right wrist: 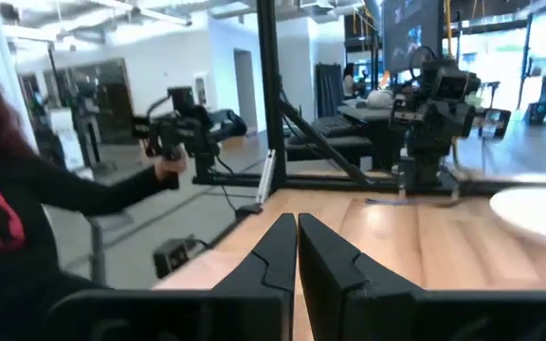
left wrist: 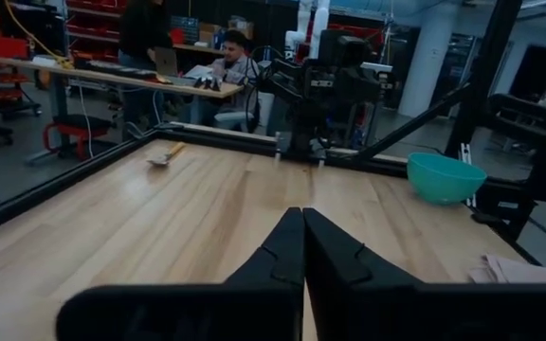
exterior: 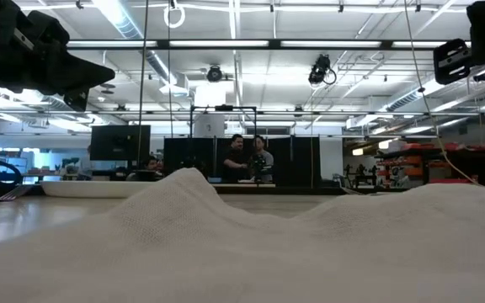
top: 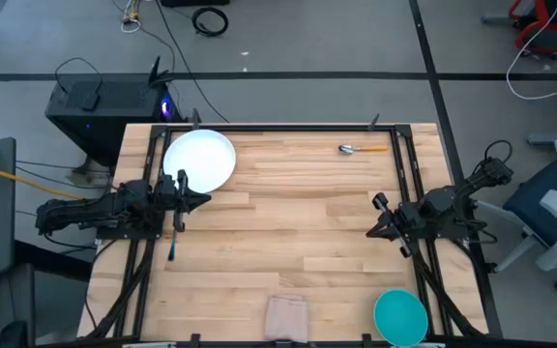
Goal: Set table place
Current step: Put the blue bowl on the white plate
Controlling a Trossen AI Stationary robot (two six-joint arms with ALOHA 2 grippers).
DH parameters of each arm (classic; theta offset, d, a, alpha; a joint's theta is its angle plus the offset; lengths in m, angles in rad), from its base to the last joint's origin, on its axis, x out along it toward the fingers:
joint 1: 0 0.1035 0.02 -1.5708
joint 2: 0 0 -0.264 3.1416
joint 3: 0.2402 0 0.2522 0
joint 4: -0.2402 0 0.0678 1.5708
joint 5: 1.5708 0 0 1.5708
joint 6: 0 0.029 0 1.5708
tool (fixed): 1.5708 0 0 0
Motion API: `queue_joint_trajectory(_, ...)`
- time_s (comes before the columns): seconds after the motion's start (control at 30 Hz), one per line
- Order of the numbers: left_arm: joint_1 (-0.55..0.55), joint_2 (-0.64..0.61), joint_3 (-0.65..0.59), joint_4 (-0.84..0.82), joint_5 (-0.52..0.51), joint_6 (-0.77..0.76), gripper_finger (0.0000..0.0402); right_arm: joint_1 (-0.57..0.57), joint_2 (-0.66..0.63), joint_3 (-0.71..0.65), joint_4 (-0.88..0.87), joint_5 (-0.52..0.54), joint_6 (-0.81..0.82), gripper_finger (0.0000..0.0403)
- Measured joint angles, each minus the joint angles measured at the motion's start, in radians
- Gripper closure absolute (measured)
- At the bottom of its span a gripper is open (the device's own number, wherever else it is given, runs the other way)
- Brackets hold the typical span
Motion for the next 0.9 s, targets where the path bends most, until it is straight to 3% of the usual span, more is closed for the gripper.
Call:
queue_joint_trajectory(0.2, 0.0, 0.0, 0.0, 0.002, 0.0, 0.01, 0.0382, 0.002, 0.003, 0.041, -0.045, 0.0, 0.128, 0.0398)
queue_joint_trajectory(0.4, 0.0, 0.0, 0.0, 0.003, -0.001, 0.011, 0.0395, 0.003, 0.062, 0.181, -0.238, 0.009, 0.168, 0.0399)
queue_joint_trajectory(0.6, 0.0, 0.0, 0.0, 0.004, -0.021, 0.012, 0.038, 0.003, 0.251, 0.351, -0.411, 0.015, 0.182, 0.04)
queue_joint_trajectory(0.77, 0.0, 0.0, 0.0, 0.004, -0.022, 0.012, 0.0394, 0.007, 0.456, 0.516, -0.599, -0.024, 0.194, 0.0401)
queue_joint_trajectory(0.9, 0.0, 0.0, 0.0, 0.003, -0.023, 0.011, 0.039, 0.05, 0.605, 0.656, -0.786, -0.041, 0.289, 0.0401)
